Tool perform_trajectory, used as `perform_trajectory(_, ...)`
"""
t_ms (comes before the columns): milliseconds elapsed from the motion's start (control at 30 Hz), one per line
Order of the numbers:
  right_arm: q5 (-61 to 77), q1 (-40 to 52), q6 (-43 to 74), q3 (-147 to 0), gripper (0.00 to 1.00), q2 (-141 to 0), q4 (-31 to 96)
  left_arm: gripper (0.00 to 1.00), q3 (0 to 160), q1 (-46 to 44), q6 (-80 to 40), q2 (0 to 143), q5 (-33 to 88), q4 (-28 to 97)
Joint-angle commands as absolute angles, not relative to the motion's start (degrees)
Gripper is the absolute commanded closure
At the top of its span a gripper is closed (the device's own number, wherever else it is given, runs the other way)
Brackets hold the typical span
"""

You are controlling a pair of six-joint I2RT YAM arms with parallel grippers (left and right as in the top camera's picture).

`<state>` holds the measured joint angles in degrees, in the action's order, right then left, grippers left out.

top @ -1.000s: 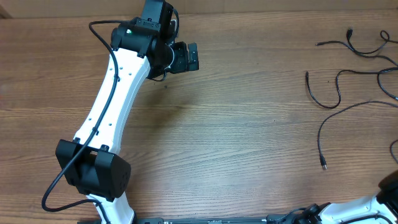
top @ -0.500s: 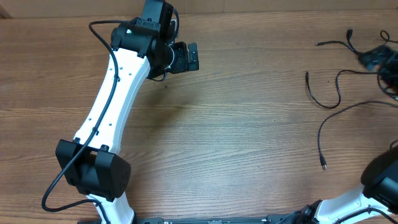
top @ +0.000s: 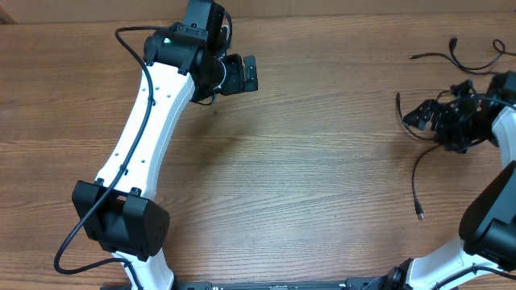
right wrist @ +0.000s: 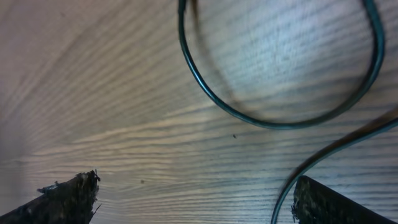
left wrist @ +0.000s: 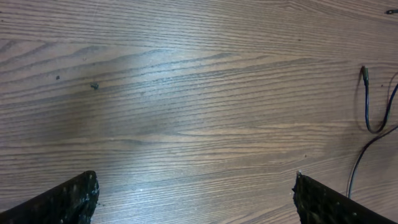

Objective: Untangle cables
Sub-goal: 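Lower the right gripper onto the cables at the right edge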

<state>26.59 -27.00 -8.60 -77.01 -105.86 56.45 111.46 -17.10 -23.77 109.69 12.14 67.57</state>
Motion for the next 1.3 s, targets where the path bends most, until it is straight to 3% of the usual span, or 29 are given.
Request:
perform_trajectory(0,25.69,-26.52,-9.32,-73.89,0.00,-104.16,54.74,0.01,111.85,-16.91,-23.11,109.93,11.81,67.46)
perform_trajectory(967,25.71,-22.92,-8.82,-63.61,0.00,-104.16,45.91,0.00,111.85,-16.91,-23.11,109.93,11.81,67.46)
perform_trajectory(1267,18.81,-19.44,-1.58,-63.61,0.00,-104.16,45.12,0.00,111.85,-16.91,-23.11,109.93,11.81,67.46)
